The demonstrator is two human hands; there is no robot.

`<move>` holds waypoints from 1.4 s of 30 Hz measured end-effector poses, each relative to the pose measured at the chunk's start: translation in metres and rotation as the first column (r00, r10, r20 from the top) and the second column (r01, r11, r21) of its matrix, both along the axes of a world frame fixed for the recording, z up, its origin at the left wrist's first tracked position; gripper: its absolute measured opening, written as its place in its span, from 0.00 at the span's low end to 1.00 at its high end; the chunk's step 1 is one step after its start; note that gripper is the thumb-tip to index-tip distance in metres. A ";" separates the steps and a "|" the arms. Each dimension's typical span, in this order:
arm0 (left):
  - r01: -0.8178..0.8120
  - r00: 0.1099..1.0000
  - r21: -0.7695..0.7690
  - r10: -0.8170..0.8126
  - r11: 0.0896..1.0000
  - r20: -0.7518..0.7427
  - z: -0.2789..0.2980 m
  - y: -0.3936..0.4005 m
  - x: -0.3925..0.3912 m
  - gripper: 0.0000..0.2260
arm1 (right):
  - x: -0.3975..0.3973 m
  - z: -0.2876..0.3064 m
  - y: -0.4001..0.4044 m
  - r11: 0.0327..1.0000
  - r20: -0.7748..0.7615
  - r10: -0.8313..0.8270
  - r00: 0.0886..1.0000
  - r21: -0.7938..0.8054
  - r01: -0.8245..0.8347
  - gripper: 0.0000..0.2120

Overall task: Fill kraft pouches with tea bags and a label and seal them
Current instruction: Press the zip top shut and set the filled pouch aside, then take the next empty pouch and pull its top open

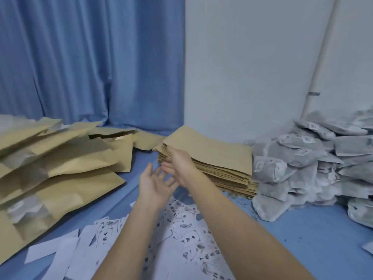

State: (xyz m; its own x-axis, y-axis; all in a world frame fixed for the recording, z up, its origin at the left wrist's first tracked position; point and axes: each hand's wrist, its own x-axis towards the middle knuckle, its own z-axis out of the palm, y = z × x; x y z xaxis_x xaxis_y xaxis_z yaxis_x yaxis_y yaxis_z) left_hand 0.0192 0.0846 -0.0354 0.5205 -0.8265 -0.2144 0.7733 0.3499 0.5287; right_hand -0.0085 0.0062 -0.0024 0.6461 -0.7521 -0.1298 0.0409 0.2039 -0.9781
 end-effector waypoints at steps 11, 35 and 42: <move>0.064 0.998 0.146 -0.066 0.987 0.014 -0.017 -0.062 -0.009 0.27 | -0.088 -0.058 -0.121 0.429 -0.640 -0.650 0.410 -0.754 -0.498 0.43; -0.531 0.482 0.085 0.218 0.843 0.848 0.032 -0.026 -0.094 0.12 | -0.168 -0.003 0.005 0.525 -0.056 -0.202 0.978 -0.849 0.060 0.16; -0.617 -0.331 -0.219 0.003 0.756 0.943 0.027 0.017 -0.102 0.41 | -0.207 0.058 0.025 0.992 0.449 -0.067 0.891 -0.070 0.110 0.25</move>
State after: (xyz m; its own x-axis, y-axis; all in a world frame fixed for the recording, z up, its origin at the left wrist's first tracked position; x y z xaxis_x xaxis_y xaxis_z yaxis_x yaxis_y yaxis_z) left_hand -0.0828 0.1016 -0.0080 0.4906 -0.4829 0.7253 -0.8495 -0.0798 0.5215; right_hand -0.2153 0.0307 0.0554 0.5503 -0.8036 0.2267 0.4895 0.0905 -0.8673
